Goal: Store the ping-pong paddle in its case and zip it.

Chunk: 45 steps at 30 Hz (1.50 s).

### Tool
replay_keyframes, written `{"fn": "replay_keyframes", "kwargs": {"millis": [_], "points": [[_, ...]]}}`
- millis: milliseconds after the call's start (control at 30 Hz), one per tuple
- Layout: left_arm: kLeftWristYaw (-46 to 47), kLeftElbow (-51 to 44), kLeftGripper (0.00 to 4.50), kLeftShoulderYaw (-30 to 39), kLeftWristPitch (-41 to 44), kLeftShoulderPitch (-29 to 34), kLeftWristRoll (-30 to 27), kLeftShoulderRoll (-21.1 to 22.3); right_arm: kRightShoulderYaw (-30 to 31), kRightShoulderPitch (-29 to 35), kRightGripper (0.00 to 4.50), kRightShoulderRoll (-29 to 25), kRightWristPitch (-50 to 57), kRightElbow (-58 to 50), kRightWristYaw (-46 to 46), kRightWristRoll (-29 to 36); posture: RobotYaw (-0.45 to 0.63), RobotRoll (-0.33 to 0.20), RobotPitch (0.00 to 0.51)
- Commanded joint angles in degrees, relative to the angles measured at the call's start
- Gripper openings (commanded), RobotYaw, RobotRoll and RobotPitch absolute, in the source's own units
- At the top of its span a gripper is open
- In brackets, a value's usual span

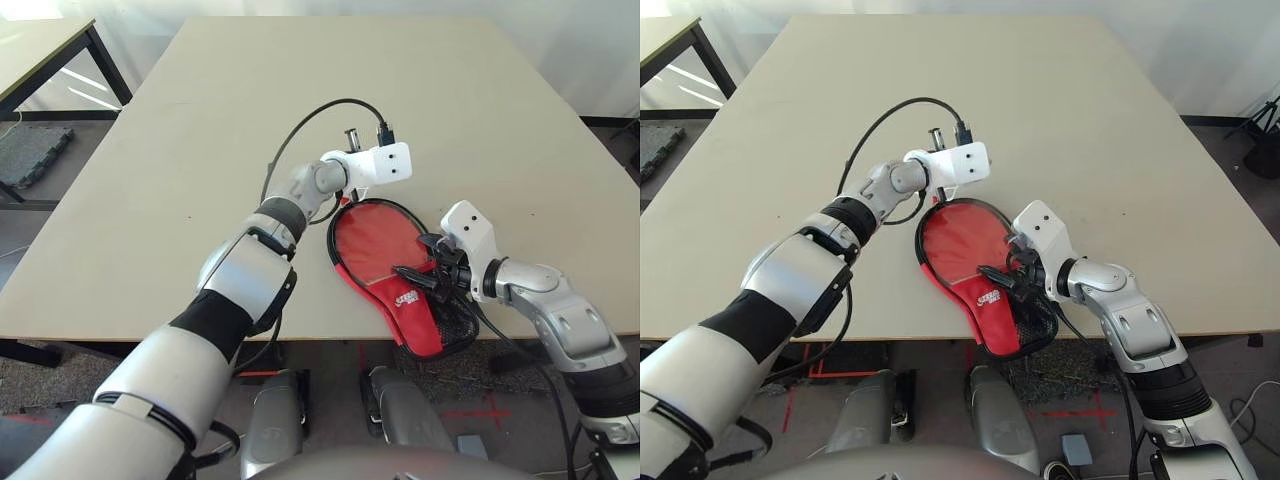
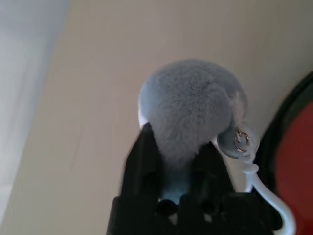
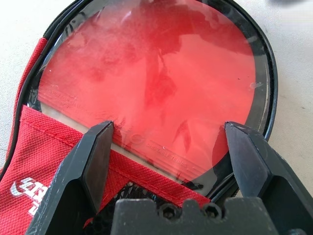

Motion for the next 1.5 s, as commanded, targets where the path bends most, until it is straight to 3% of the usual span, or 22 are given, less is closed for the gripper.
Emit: {"fn": "replay_keyframes", "kwargs": {"millis": [33, 200, 467, 667, 867, 1100, 1500], "points": [[0.1, -1.2, 2.44, 0.7, 0.3, 0.5, -0.2, -1.0, 4.3, 2.7, 4.50, 0.6, 3.8, 3.8, -0.4, -1.2, -0.20, 0.000, 0.121], [0.0, -1.3, 4.46, 0.6, 0.0, 0.6, 0.2, -1.1, 4.3, 3.0, 4.50, 0.8, 3.8, 3.6, -0.6, -1.2, -0.20, 0.000, 0.119], [-0.4, -1.6, 4.46, 1.6, -0.7, -0.4, -0.4, 1.1, 4.7, 2.0, 4.50, 1.2, 3.5, 4.6, -0.6, -1.3, -0.18, 0.000, 0.111], [-2.2, -1.9, 4.46, 4.3, -0.8, -1.8, -2.1, 5.4, 5.3, 1.2, 4.50, 1.7, 3.0, 5.5, -0.4, -1.5, -0.16, 0.000, 0.102], [-20.3, -2.3, 4.46, 7.3, 0.8, -1.9, -5.5, 12.1, 5.8, 0.1, 4.50, 2.0, 2.0, 7.1, 0.1, -1.9, -0.14, 0.000, 0.096], [-48.6, -5.7, 4.46, 11.9, 9.3, 1.3, -13.7, 15.1, 6.4, -1.5, 4.50, 2.5, 0.9, 9.1, 0.9, -2.4, -0.12, 0.000, 0.089], [-56.6, -19.7, 4.46, 10.7, 16.1, 11.9, -18.6, 14.4, 6.8, -2.6, 4.50, 2.2, -0.6, 11.0, 1.8, -2.7, -0.11, 0.000, 0.075]]}}
